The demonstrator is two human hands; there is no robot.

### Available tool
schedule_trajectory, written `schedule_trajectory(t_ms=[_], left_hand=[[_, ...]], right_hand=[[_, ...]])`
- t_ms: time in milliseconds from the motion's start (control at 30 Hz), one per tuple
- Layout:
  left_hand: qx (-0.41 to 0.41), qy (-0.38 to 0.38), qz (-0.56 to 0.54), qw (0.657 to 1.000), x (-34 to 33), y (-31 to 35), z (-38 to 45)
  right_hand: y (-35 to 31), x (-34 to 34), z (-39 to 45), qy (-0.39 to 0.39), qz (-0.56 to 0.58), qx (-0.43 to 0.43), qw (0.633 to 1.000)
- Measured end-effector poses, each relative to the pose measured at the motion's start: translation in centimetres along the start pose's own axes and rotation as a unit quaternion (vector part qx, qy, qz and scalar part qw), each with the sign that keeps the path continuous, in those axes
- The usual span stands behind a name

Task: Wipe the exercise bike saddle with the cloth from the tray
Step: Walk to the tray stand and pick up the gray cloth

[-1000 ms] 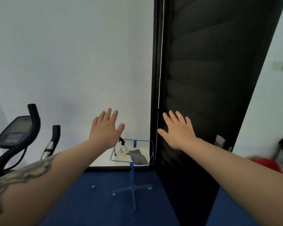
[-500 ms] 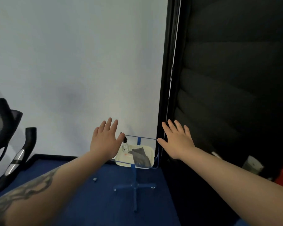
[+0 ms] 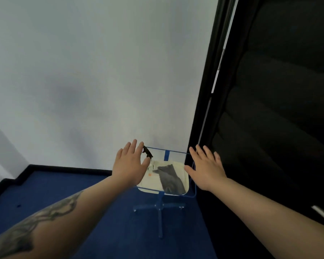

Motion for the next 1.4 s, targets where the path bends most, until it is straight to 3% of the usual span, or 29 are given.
schedule_trajectory(t_ms=[300, 633, 1000, 1233, 1400], left_hand=[[0.006, -0.053, -0.026, 0.998, -7.5, -0.6, 8.2], [0.097, -0.116, -0.044, 0.987, -17.3, -2.7, 15.5], [0.121, -0.267, -0.055, 0.955, -29.5, -5.2, 15.7], [0.126, -0.326, -0.077, 0.934, -36.5, -6.3, 15.1], [0.126, -0.310, -0.108, 0.936, -38.4, -6.8, 14.3]], right_hand=[[2.0, -6.2, 8.9, -0.066, 0.011, -0.019, 0.998], [4.6, -15.7, 19.4, -0.181, 0.014, 0.015, 0.983], [3.9, -28.1, 21.9, -0.309, 0.036, 0.005, 0.950], [2.2, -33.5, 24.1, -0.311, 0.078, -0.006, 0.947], [1.1, -35.7, 26.2, -0.278, 0.086, -0.004, 0.957]])
Point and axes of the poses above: each hand's wrist, its own z-axis towards the middle knuckle, its own x-axis out of the back of the hand, y = z × x, the point moved 10 cm from there along z, towards the middle knuckle, and after that the axes turned 2 degrees about -x, right-handed, at the moved point
